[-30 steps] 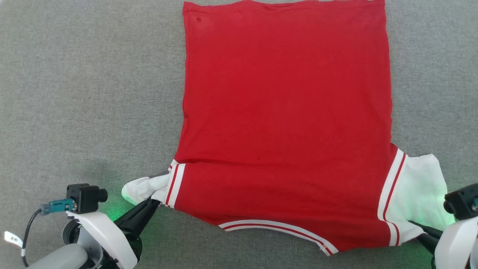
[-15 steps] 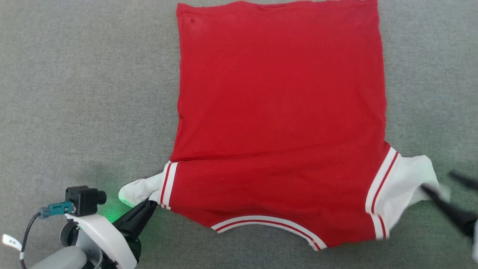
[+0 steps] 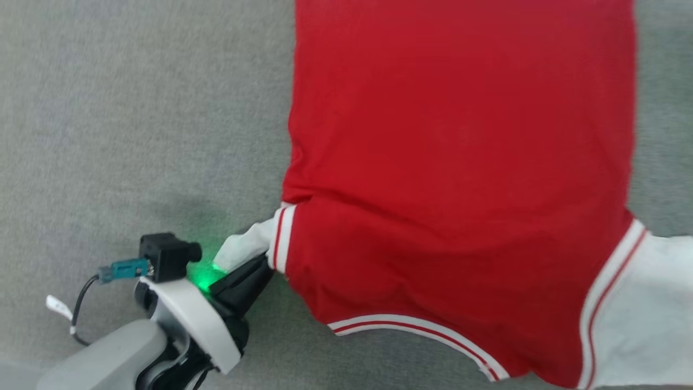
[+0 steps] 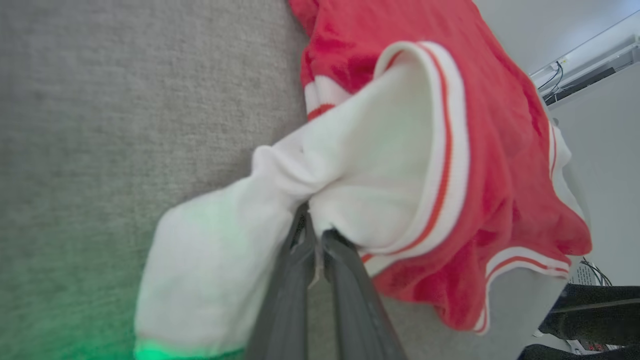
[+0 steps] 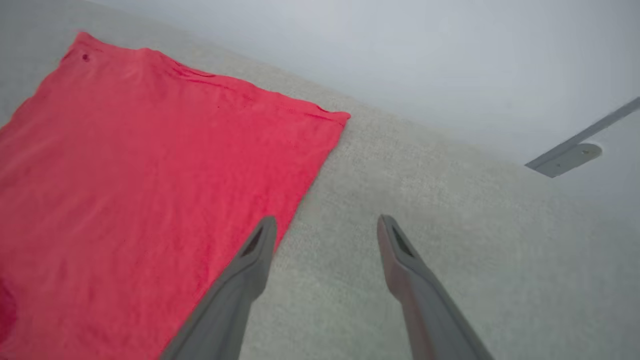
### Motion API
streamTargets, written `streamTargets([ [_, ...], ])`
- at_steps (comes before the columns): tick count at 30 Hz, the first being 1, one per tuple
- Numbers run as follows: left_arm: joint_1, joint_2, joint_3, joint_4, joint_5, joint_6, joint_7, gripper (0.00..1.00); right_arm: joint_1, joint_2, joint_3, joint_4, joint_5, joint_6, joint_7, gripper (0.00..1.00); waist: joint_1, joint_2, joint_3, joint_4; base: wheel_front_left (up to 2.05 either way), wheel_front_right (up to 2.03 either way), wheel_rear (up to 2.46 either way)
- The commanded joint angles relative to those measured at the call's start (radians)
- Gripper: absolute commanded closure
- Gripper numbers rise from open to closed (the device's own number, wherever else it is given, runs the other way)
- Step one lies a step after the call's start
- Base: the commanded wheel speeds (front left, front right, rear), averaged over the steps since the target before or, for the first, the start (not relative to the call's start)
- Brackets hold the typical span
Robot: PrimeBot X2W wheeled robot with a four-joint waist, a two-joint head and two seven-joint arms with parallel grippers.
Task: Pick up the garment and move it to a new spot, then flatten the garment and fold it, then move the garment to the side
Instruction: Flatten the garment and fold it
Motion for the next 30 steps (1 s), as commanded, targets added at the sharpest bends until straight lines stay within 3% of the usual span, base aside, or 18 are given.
streamTargets([
  [1, -0.028, -0.048, -0.013, 0.004, 0.013, 0.001, 0.016, 1.0, -0.103, 0.016, 0.033, 0.078, -0.038, 0.0, 0.027, 0.0, 0.0, -0.0001, 0.069, 0.06, 0.0, 0.0, 0.0],
  [6, -0.078, -0.083, -0.021, -0.009, 0.045, -0.005, 0.023, 1.0, -0.365, 0.057, 0.113, 0.316, -0.14, 0.0, 0.128, 0.0, 0.0, -0.0001, 0.135, 0.117, 0.0, 0.0, 0.0],
  [12, -0.095, -0.093, -0.016, -0.027, 0.055, -0.005, 0.019, 1.0, -0.517, 0.065, 0.172, 0.494, -0.224, 0.0, 0.216, 0.0, 0.0, -0.0001, 0.178, 0.151, 0.0, 0.0, 0.0],
  [22, -0.099, -0.115, -0.005, -0.031, 0.063, -0.006, 0.013, 1.0, -0.558, 0.112, 0.237, 0.681, -0.261, 0.0, 0.242, 0.0, 0.0, -0.0001, 0.214, 0.173, 0.0, 0.0, 0.0],
  [24, -0.097, -0.125, -0.003, -0.024, 0.064, -0.006, 0.013, 1.0, -0.55, 0.114, 0.259, 0.688, -0.25, 0.0, 0.248, 0.56, 0.0, -0.0001, 0.214, 0.172, 0.0, 0.0, 0.0],
  [25, -0.096, -0.13, -0.002, -0.02, 0.063, -0.006, 0.013, 1.0, -0.548, 0.112, 0.264, 0.691, -0.246, 0.0, 0.242, 1.0, 0.0, -0.0001, 0.214, 0.171, 0.0, 0.0, 0.0],
  [30, -0.089, -0.134, 0.008, -0.003, 0.058, -0.007, 0.01, 1.0, -0.563, 0.104, 0.267, 0.685, -0.211, 0.0, 0.207, 1.0, 0.0, -0.0001, 0.201, 0.158, 0.0, 0.0, 0.0],
])
